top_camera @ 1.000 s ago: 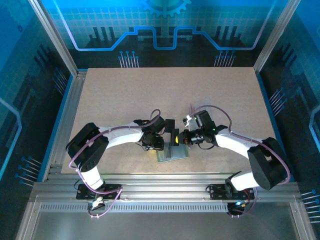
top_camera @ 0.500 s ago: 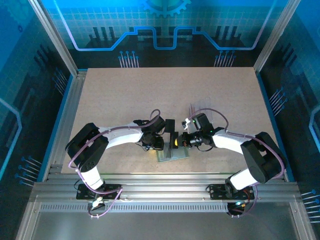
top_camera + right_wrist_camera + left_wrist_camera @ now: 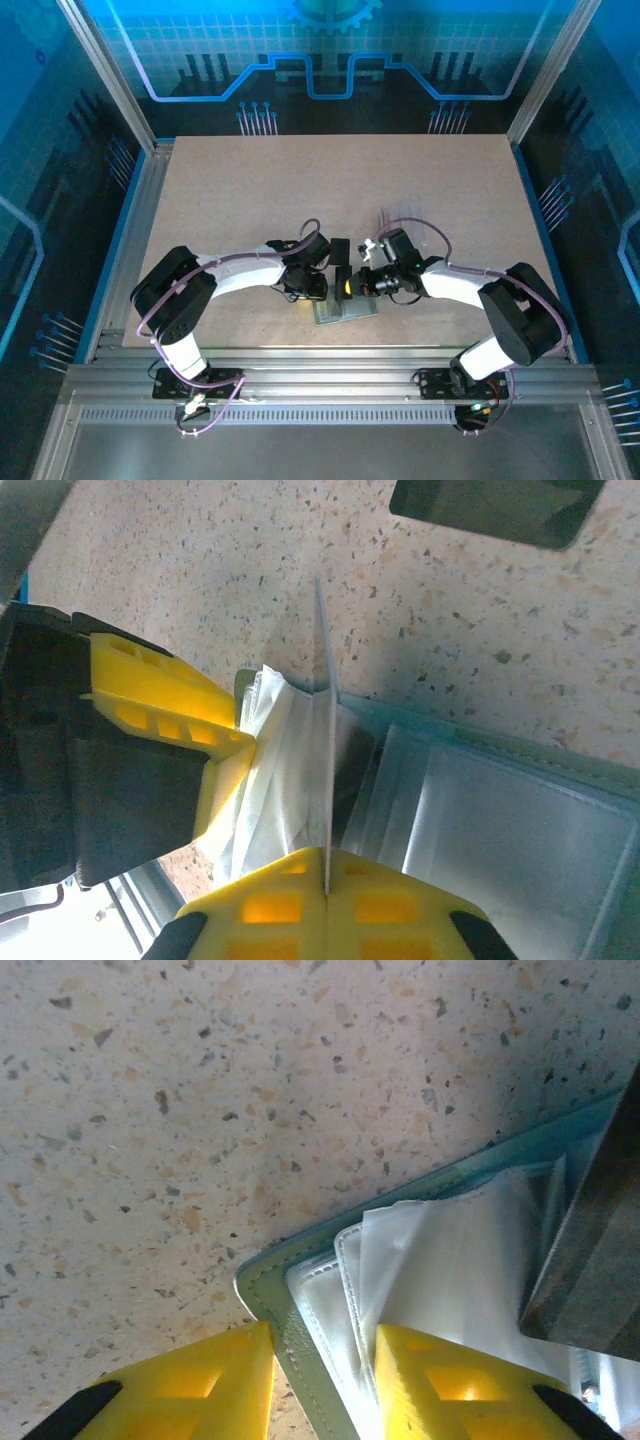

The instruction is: Put the credit cards into the card holder

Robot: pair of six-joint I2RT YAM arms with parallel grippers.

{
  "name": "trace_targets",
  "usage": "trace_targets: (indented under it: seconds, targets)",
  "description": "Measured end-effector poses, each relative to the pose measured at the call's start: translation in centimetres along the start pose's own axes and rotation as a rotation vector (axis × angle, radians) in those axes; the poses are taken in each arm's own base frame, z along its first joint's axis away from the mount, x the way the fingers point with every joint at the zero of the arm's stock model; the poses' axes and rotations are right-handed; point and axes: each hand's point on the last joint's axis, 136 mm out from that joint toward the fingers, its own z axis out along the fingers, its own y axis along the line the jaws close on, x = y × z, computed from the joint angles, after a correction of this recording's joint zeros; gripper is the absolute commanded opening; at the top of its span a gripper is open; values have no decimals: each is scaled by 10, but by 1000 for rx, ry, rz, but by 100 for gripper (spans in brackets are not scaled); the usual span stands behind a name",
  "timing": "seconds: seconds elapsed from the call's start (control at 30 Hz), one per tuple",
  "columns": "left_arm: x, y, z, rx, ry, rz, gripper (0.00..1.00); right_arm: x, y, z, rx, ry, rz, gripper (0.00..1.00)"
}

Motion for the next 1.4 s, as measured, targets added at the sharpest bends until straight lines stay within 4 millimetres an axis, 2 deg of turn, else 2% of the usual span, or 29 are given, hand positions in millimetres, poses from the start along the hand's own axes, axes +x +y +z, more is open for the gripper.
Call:
trace_targets:
  seconds: [0.3,0.57,0.73,0.87,1.0,1.07,1.4]
  targets:
    - [0,1,0,-5,-3,0,32,3,0,9,14,6,-1,0]
    - [0,2,0,-3,-8,1,32,1,13,4,12,-6,-33,0]
    - [0,2,0,2,-15,1,32,2,11,3,31,-3,-25,0]
    - [0,2,0,6,-19,1,32,-1,17,-8,39,-30,-33,0]
    - [0,2,0,10,-24,-3,32,-12,35,-29,13,-109,-67,0]
    - [0,2,0,12,-25,-7,32,-14,39,-32,5,-120,-76,0]
    - [0,2,0,14,-28,-20,32,7,20,1,38,-18,-16,0]
